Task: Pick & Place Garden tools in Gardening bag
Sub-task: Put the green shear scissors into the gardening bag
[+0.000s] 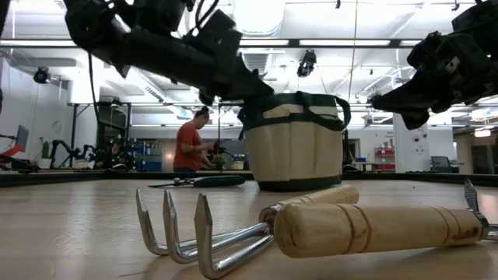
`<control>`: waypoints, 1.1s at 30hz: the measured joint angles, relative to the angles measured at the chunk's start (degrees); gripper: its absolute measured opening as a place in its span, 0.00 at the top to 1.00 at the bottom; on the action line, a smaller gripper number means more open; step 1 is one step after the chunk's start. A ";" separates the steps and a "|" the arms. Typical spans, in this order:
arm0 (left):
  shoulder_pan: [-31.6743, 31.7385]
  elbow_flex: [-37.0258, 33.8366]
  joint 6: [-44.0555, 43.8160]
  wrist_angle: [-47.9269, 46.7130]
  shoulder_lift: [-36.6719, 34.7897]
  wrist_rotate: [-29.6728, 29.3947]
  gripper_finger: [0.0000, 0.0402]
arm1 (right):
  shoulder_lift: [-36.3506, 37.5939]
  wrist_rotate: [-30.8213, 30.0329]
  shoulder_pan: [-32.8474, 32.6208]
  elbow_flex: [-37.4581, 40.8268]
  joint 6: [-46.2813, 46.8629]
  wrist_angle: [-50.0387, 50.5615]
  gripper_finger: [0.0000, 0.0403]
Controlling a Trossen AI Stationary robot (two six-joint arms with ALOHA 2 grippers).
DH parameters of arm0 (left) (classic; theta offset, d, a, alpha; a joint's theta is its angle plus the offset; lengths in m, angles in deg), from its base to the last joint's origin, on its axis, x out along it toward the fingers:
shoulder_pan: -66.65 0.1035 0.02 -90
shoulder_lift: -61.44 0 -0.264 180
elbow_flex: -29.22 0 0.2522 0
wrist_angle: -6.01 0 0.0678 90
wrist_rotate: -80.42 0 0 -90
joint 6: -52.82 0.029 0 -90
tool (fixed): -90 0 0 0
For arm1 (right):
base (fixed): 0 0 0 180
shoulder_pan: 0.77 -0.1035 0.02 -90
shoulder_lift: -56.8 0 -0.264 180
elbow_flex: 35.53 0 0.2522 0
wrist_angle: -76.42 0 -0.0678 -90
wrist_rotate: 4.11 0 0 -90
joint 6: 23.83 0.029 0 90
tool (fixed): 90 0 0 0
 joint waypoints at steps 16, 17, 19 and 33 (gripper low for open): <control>0.85 -0.01 -4.00 -23.38 -10.98 5.52 0.86 | -0.02 -0.13 0.00 0.00 0.00 -0.09 0.92; 0.85 -0.02 -3.97 -23.39 -10.98 5.76 0.86 | -0.02 -0.13 0.00 0.00 0.00 -0.19 0.92; 0.85 -0.03 -3.92 -23.65 -10.98 6.01 0.86 | 0.00 -0.11 0.00 0.00 0.00 -0.22 0.92; 0.67 -0.73 -4.34 -39.10 -20.42 11.73 0.86 | 0.01 0.00 0.00 0.00 0.00 -0.07 0.92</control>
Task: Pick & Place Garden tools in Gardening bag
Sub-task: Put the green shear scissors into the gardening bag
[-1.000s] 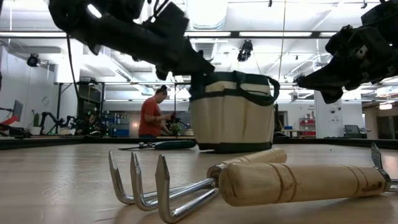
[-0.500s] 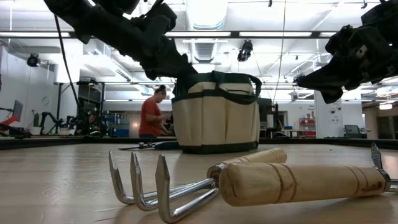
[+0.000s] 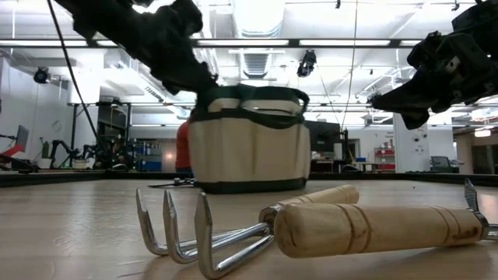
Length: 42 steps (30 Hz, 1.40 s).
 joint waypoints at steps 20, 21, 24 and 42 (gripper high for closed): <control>0.22 -0.35 8.44 -20.87 -10.94 -0.14 0.84 | 0.02 -0.02 0.00 0.00 0.00 -0.39 0.92; 0.22 -0.35 7.28 -20.52 -11.16 -0.15 0.84 | 0.02 -0.02 0.00 0.00 0.00 -0.37 0.92; 0.22 -0.35 3.94 -20.43 -11.62 -0.45 0.84 | 0.02 -0.02 0.00 0.00 0.00 -0.39 0.92; 0.35 -0.35 -7.31 -20.69 -18.46 -10.11 0.53 | 0.02 -0.15 0.00 0.00 0.02 -1.01 0.92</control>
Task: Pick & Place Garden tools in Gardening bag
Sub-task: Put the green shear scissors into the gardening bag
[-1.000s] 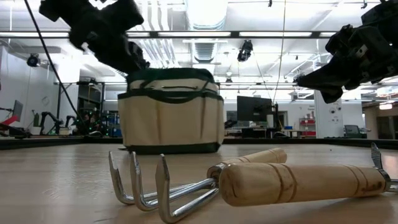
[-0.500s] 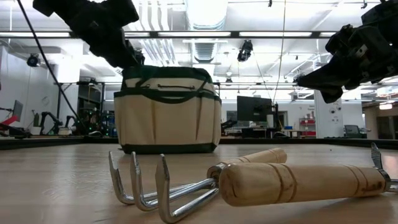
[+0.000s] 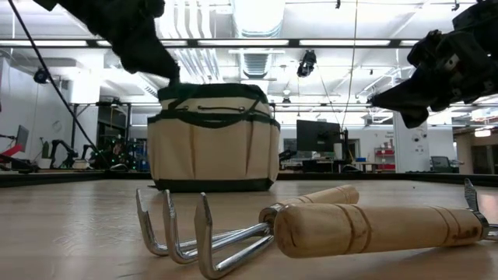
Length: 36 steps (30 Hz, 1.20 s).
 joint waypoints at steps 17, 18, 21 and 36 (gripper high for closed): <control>8.94 -0.01 -0.63 4.80 -0.95 -23.36 0.47 | -0.02 -0.11 0.02 0.00 -0.66 -2.08 0.92; 11.23 -0.02 -2.39 4.79 -0.42 -20.38 0.47 | -0.02 -0.11 0.02 0.00 -0.66 -2.08 0.92; 19.25 -0.02 -8.37 4.18 1.41 -7.15 0.47 | -0.02 -0.16 0.02 0.00 -0.19 -2.08 0.92; 36.85 -0.13 -8.67 4.22 17.46 24.61 0.48 | -0.07 -0.17 0.02 0.00 -0.24 -2.00 0.92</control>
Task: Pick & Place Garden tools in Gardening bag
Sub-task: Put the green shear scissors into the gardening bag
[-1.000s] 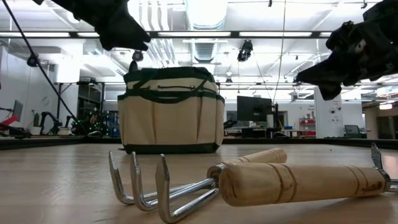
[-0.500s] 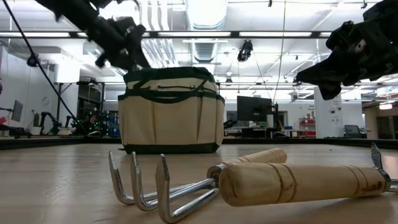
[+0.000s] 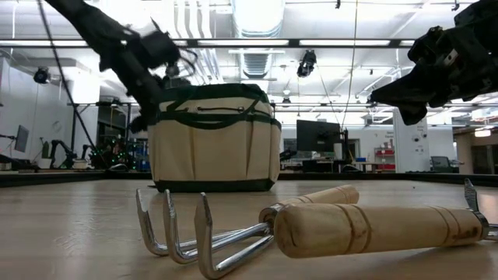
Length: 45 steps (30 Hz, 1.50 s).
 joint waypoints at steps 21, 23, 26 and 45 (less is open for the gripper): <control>-0.90 1.42 1.73 5.72 13.06 10.37 0.48 | 0.00 0.10 0.00 0.00 0.02 0.45 0.92; -1.81 1.33 2.44 5.67 13.27 10.39 0.48 | 0.00 0.10 0.00 0.00 0.02 0.45 0.92; -3.20 1.33 2.98 5.87 13.30 10.39 0.48 | 0.00 0.10 0.00 0.00 0.02 0.45 0.92; -4.26 1.31 2.82 6.83 13.30 9.56 0.48 | 0.00 0.10 -0.01 0.00 -0.15 0.45 0.92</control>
